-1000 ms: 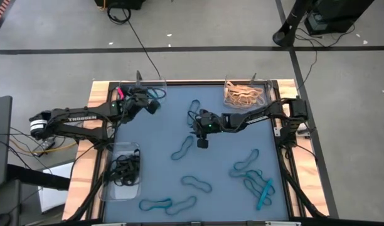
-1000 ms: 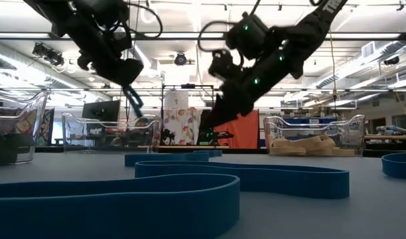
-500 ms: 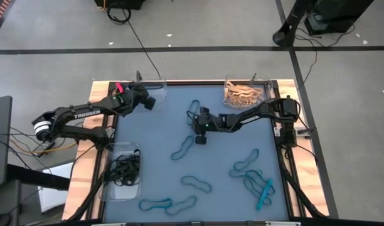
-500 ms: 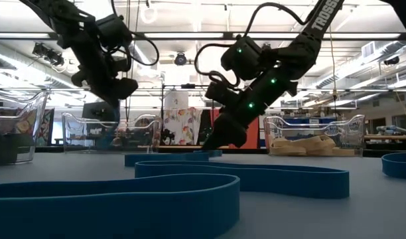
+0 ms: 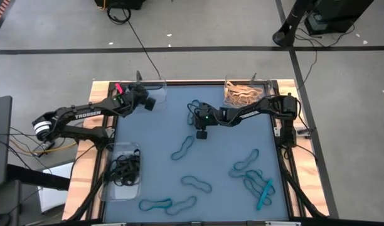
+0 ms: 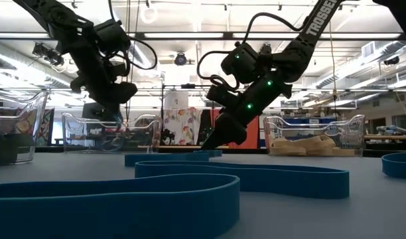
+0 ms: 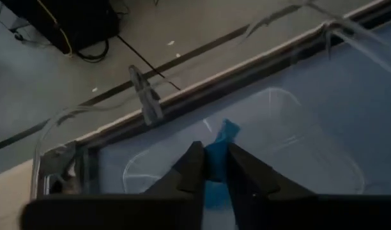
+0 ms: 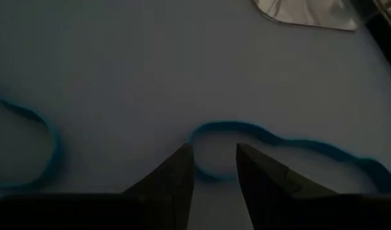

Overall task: Sort rubber bands into baskets
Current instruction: Put the blue rubber band into the top left transparent bin

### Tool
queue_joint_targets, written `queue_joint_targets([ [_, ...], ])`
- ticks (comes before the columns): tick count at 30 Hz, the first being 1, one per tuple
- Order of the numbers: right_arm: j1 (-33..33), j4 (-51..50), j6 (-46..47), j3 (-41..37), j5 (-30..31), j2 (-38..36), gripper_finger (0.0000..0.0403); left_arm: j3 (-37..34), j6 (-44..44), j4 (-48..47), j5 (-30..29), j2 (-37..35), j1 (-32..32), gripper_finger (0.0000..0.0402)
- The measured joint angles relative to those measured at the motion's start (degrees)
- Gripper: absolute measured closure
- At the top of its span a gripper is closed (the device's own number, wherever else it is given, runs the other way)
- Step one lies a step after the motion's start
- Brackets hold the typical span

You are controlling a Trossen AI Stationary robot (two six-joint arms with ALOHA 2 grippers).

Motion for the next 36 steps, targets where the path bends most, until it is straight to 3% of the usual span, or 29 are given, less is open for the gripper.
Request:
queue_joint_targets([
  [10, -0.66, -0.58, -2.83, 0.02, -2.61, 0.00, 0.0273, 0.00, 0.83, 3.39, 3.79, -0.02, -0.02, 0.0230],
  [13, -1.31, 0.12, -2.82, 0.04, -3.34, 0.65, 0.0273, 0.02, 0.84, 4.96, 3.16, -0.02, -0.02, 0.0223],
  [17, -2.14, -0.03, -1.17, 1.42, -5.06, 2.49, 0.0273, 0.02, -0.94, 4.33, -2.13, -0.02, 0.00, 0.0221],
  [21, -2.14, -0.24, -0.29, 2.56, -5.43, 4.65, 0.0273, 0.02, -1.69, 3.32, -1.31, -0.04, -0.01, 0.0221],
  [25, -1.96, -0.05, 4.02, 2.56, -4.37, 5.07, 0.0295, 0.02, 3.12, 6.07, 6.30, -0.06, -0.16, 0.0222],
  [30, -1.68, -1.32, 6.79, 2.34, -3.77, 3.86, 0.0381, 0.02, 15.53, 14.32, 24.28, -0.05, -2.75, 0.0223],
  [32, -1.20, -1.96, 7.21, 2.22, -3.49, 2.90, 0.0389, 0.04, 19.72, 16.04, 30.18, 0.04, -4.89, 0.0224],
  [36, 0.69, -2.17, 8.63, 2.21, -3.40, 0.01, 0.0386, 0.04, 23.95, 18.87, 33.35, 0.96, -9.29, 0.0224],
])
